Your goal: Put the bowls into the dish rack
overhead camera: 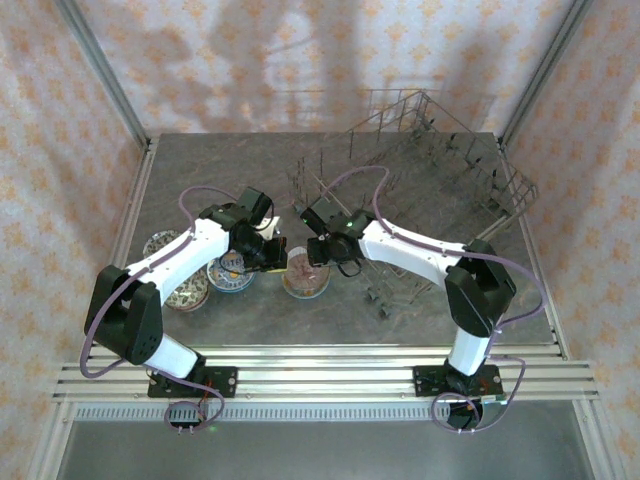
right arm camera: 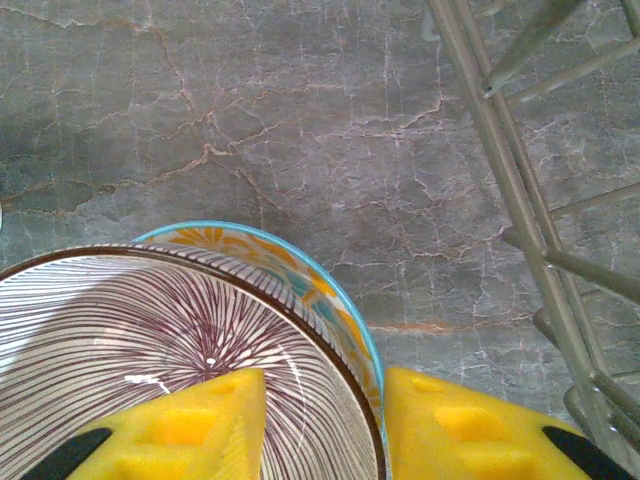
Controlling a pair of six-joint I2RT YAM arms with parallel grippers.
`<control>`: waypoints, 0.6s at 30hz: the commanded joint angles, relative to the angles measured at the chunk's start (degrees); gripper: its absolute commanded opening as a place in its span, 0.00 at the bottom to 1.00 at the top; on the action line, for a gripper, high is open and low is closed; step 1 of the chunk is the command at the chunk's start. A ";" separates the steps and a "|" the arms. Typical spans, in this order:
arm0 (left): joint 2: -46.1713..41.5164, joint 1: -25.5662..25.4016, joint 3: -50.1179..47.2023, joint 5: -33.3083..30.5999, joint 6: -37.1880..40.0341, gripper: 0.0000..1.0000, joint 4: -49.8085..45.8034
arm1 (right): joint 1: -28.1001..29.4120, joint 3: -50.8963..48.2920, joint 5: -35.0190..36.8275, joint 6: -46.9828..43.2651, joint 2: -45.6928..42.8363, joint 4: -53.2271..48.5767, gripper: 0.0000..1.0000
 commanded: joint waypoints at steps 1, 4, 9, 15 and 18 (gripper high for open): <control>-2.19 0.48 -0.21 2.37 -0.23 0.00 2.10 | -0.21 0.81 -0.50 0.38 2.38 -1.92 0.35; -2.52 0.49 -0.40 2.45 -0.32 0.00 2.35 | -0.30 0.71 -0.16 0.44 3.05 -2.48 0.36; -2.81 0.66 -0.72 2.71 -0.59 0.00 2.89 | -0.49 0.92 -2.27 -0.42 3.84 -1.78 0.34; -2.85 0.71 -0.76 2.82 -0.66 0.00 3.00 | -0.48 0.99 -3.01 -0.95 4.05 -1.59 0.21; -2.98 0.88 -1.08 2.86 -0.59 0.00 3.07 | -0.48 1.06 -2.46 -1.05 4.03 -2.07 0.21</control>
